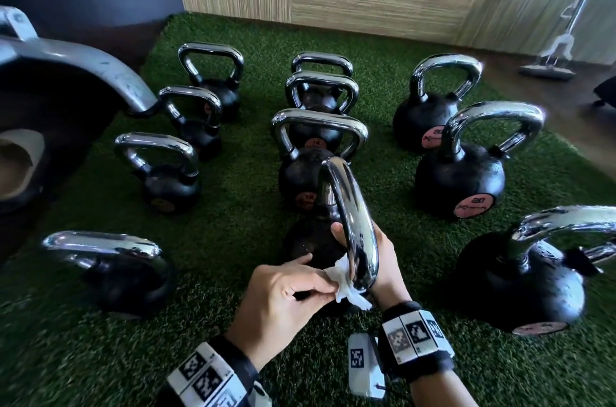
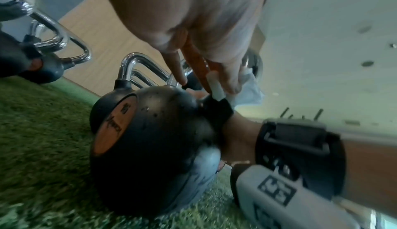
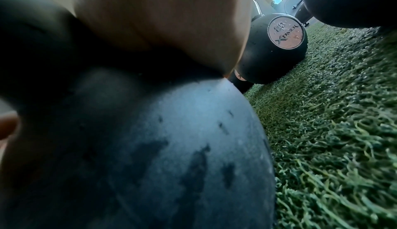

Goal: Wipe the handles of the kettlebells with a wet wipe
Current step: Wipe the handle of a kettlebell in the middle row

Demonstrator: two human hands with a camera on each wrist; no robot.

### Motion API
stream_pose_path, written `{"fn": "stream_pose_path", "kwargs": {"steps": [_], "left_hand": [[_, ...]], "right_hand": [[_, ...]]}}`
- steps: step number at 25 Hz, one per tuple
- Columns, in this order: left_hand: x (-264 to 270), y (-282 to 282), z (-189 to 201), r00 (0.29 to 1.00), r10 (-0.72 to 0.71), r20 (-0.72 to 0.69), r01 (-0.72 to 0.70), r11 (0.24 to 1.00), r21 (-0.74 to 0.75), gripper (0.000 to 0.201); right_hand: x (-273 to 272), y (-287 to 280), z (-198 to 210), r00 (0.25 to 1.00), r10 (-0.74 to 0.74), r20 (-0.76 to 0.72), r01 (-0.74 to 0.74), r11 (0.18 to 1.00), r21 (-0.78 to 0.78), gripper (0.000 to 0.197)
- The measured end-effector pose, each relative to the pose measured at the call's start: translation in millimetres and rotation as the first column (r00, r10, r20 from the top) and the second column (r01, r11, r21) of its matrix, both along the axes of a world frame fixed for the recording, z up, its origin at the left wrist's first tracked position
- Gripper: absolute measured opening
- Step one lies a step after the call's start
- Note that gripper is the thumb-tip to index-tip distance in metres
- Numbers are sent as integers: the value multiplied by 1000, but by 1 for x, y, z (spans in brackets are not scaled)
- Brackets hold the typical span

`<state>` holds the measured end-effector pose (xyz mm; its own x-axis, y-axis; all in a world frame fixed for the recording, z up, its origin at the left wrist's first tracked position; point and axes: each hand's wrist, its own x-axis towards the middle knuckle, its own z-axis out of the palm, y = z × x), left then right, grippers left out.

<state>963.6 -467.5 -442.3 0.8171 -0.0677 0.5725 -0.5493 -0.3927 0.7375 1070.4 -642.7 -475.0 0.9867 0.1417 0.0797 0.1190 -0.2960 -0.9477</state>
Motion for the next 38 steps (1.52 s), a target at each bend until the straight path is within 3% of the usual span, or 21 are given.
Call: {"fn": "stream_pose_path", "kwargs": {"steps": [3, 6, 9, 11, 14, 17, 22, 25, 28, 30, 32, 34, 36, 38], "left_hand": [[0, 4, 2, 1000, 30, -7, -29, 999, 43, 13], [0, 8, 18, 991, 1, -137, -13, 996, -85, 14], [2, 14, 46, 964, -82, -255, 23, 974, -227, 18], [4, 16, 65, 945, -180, -272, 73, 929, -363, 17], [7, 12, 92, 926, -266, -268, 106, 865, -491, 19], [11, 5, 109, 925, -289, -245, 136, 857, -497, 16], [13, 5, 114, 890, -377, -255, 241, 865, -440, 16], [11, 6, 114, 816, -479, -322, 288, 821, -492, 37], [11, 10, 96, 912, -183, -366, 89, 962, -259, 65], [10, 12, 79, 899, -109, -425, 109, 994, -23, 90], [11, 5, 56, 828, -19, -561, 213, 935, 283, 127], [15, -13, 32, 821, 234, -522, 145, 797, 586, 154], [18, -32, 17, 833, 356, -424, -16, 780, 625, 156], [23, -41, 5, 874, 369, -317, -147, 822, 550, 140]], "right_hand": [[-6, -2, 16, 999, 19, -47, -20, 1000, -22, 32], [-13, -12, 35, 986, -71, 149, 84, 993, -81, 34], [-45, -30, 88, 933, -215, 289, 202, 977, 75, 23], [-67, -36, 125, 923, -164, 348, 116, 981, 153, 19], [-87, -31, 158, 919, 58, 389, -73, 997, 24, 27], [-87, -27, 162, 926, 170, 338, -197, 979, 46, 34], [-87, -28, 157, 945, 104, 310, -164, 971, 174, 32], [-88, -31, 154, 960, 82, 267, -146, 962, 232, 26], [-86, -36, 150, 966, -1, 258, -68, 964, 258, 24], [-84, -41, 146, 963, -93, 252, 14, 955, 297, 23], [-82, -45, 138, 961, -159, 227, 82, 946, 315, 20], [-80, -48, 130, 960, -188, 206, 121, 946, 300, 18], [-78, -49, 123, 957, -198, 210, 152, 965, 215, 19], [-74, -49, 118, 958, -202, 204, 168, 971, 171, 19]]}}
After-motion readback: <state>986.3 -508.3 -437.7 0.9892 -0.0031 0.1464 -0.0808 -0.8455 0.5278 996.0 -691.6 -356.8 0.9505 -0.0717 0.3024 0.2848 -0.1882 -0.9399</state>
